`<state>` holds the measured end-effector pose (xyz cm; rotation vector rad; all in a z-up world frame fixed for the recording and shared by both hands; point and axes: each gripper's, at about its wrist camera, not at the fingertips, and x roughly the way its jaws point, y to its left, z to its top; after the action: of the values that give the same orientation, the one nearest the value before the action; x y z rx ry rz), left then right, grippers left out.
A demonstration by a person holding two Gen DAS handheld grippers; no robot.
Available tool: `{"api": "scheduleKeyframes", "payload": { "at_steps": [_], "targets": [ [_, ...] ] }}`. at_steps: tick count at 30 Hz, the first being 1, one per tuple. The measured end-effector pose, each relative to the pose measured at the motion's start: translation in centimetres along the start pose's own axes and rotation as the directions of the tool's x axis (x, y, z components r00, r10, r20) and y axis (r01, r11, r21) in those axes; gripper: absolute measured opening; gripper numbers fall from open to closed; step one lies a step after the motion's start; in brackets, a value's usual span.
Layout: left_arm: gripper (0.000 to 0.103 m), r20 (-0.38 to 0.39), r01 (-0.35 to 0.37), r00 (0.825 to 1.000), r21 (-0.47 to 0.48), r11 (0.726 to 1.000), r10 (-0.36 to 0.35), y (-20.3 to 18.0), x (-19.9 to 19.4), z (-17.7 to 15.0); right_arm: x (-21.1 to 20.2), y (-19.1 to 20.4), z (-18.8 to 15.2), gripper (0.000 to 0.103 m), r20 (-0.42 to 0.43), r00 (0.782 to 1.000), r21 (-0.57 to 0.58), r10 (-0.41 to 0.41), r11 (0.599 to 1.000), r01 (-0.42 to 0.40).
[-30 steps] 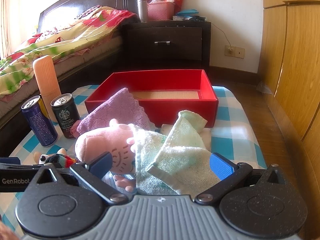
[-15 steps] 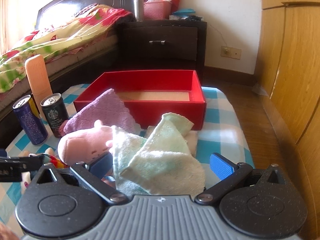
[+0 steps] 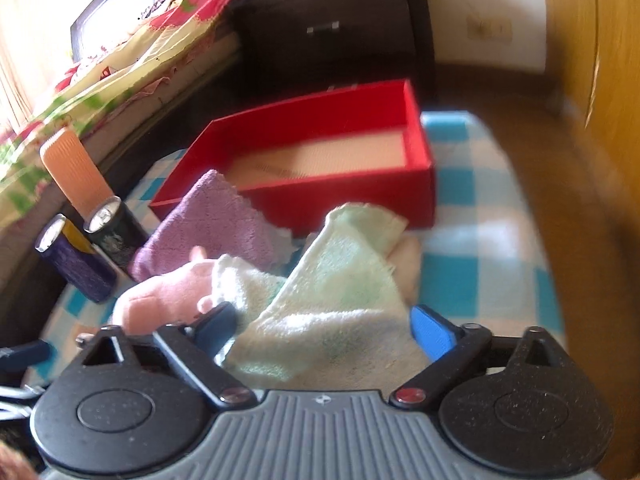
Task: Organize soft objects
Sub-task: 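Lower the right tool onto the light green towel and close it, then grasp the purple towel with the left tool while the right tool holds the green towel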
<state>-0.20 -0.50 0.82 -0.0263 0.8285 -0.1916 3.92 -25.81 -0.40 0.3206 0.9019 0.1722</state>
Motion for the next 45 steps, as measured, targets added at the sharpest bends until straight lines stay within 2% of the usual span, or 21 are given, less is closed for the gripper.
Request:
{"api": "scheduleKeyframes", "payload": {
  "at_steps": [2,4,5,7,13,17,19,21,26,31,34,38,41,44,45],
  "targets": [
    [0.096,0.011,0.007,1.0,0.016,1.0,-0.007,-0.3,0.1,0.0,0.3,-0.9,-0.1,0.06,-0.028,0.998,0.059,0.062,0.996,-0.061],
    [0.096,0.02,0.017,1.0,0.025,1.0,-0.018,-0.5,0.2,0.0,0.5,-1.7,-0.2,0.048,-0.056,0.99,0.125,0.132,0.984,-0.124],
    [0.096,0.02,0.02,1.0,0.026,0.999,-0.021,-0.6,0.3,-0.1,0.5,-1.9,-0.2,0.047,-0.066,0.987,0.14,0.148,0.981,-0.137],
    [0.096,0.007,0.034,0.999,0.016,0.999,-0.034,-0.6,0.6,-0.1,0.3,-2.2,-0.4,0.038,-0.071,0.986,0.143,0.151,0.98,-0.14],
    [0.097,-0.064,0.057,0.996,-0.017,0.998,-0.058,-0.8,1.3,-0.3,0.0,-3.6,-0.7,0.028,-0.066,0.978,0.205,0.2,0.961,-0.183],
    [0.097,-0.065,0.055,0.996,0.01,0.998,-0.054,-1.6,1.2,-0.3,-0.8,-4.1,-0.4,0.016,-0.056,0.976,0.223,0.211,0.955,-0.193],
    [0.097,-0.06,0.061,0.996,0.027,0.998,-0.059,-2.2,1.1,-0.2,-1.2,-4.6,-0.3,0.004,-0.047,0.974,0.249,0.222,0.947,-0.204],
    [0.097,-0.058,0.068,0.996,0.043,0.997,-0.066,-2.7,1.0,-0.1,-1.6,-5.1,-0.3,0.0,-0.043,0.969,0.27,0.242,0.937,-0.222],
    [0.096,-0.029,0.085,0.996,0.074,0.994,-0.084,-3.6,0.6,1.3,-2.8,-5.6,-0.3,0.0,-0.018,0.958,0.289,0.286,0.919,-0.269],
    [0.097,0.043,0.095,0.994,0.065,0.993,-0.098,-3.6,0.1,4.6,-4.6,-5.4,0.2,0.0,0.035,0.928,0.303,0.37,0.881,-0.363],
    [0.097,0.063,0.09,0.993,0.109,0.99,-0.098,-4.1,1.3,7.1,-6.1,-4.9,0.9,0.0,0.082,0.906,0.284,0.415,0.862,-0.42],
    [0.097,0.045,0.061,0.996,0.237,0.97,-0.074,-5.4,4.4,10.2,-7.3,-4.6,1.5,0.0,0.132,0.87,0.286,0.475,0.822,-0.492],
    [0.097,-0.032,0.106,0.994,0.272,0.957,-0.101,-5.9,7.1,11.9,-7.5,-4.3,1.7,0.0,0.138,0.865,0.276,0.482,0.82,-0.501],
    [0.092,-0.085,0.069,0.995,0.261,0.963,-0.048,-5.9,9.6,12.7,-6.9,-4.3,1.6,0.0,0.121,0.863,0.287,0.491,0.815,-0.504],
    [0.086,-0.1,0.066,0.994,0.254,0.965,-0.042,-5.8,10.1,12.8,-6.7,-4.5,1.5,0.0,0.114,0.863,0.295,0.492,0.813,-0.502]
  ]
}}
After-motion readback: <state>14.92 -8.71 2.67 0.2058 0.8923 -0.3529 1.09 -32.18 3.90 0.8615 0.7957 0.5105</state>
